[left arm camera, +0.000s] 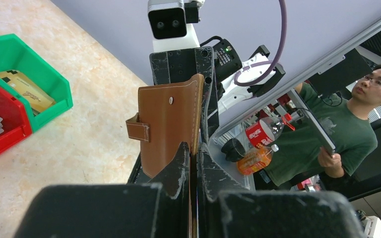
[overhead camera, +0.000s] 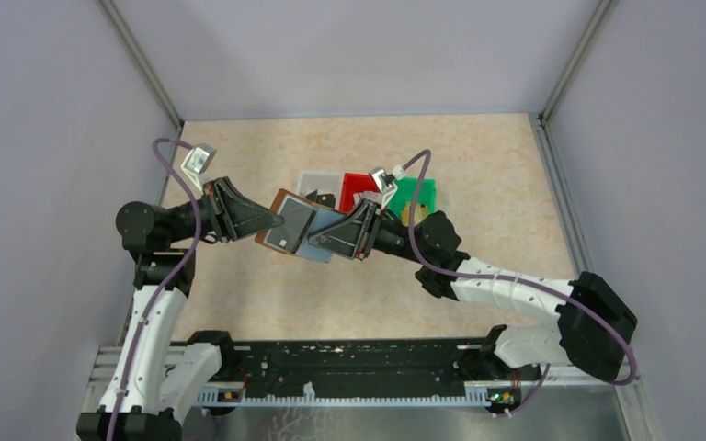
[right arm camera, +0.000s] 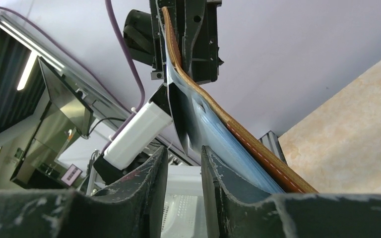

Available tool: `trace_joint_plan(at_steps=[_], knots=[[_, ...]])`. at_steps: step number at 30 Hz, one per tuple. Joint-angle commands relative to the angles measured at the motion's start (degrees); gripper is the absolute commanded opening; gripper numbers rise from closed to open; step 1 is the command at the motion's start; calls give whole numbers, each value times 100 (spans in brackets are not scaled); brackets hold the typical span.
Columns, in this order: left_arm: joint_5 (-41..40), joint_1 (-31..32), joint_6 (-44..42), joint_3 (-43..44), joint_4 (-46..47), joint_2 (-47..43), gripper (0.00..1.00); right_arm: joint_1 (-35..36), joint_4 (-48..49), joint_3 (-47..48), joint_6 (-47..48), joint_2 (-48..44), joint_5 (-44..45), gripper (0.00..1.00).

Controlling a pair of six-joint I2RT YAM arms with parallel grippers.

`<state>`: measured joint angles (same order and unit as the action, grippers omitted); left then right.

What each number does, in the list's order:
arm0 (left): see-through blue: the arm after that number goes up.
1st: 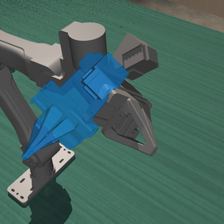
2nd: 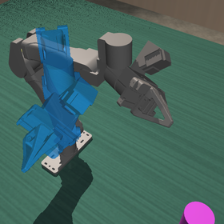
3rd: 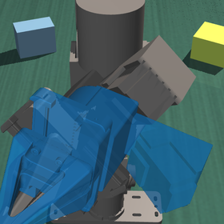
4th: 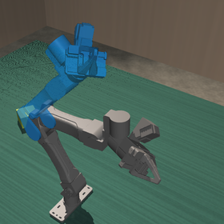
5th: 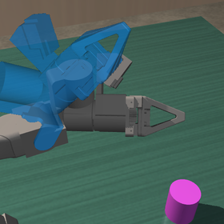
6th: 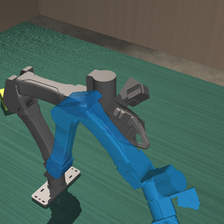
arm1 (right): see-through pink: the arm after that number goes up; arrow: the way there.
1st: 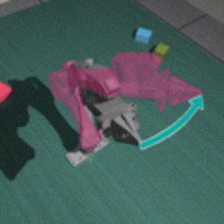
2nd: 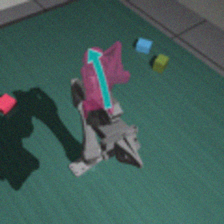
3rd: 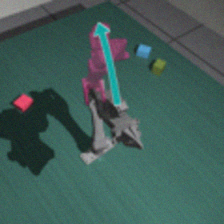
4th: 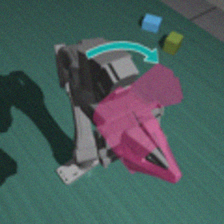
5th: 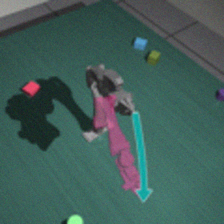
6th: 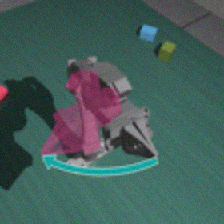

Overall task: Take the credit cards out of the card holder
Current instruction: Remove the credit card from the card holder.

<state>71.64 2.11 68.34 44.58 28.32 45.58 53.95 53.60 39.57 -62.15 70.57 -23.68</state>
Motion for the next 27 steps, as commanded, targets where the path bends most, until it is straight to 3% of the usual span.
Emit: trace_joint_plan(at_steps=[1,5,12,18,22,27], knots=[[54,-9,-7,-11,183,-88,0,-5,214,430,71,159,-24,31],[53,-9,-149,-49,52,-139,1,-7,255,539,42,289,-40,31],[61,-2,-363,-45,-168,-207,2,-8,563,641,-143,472,-96,20],[75,-7,-449,-11,-277,-186,4,-7,709,639,-258,524,-169,1],[87,-8,-441,16,-318,-179,14,-6,782,542,-300,518,-148,0],[118,-9,-192,59,-111,-114,13,-7,704,409,-271,465,-104,0]])
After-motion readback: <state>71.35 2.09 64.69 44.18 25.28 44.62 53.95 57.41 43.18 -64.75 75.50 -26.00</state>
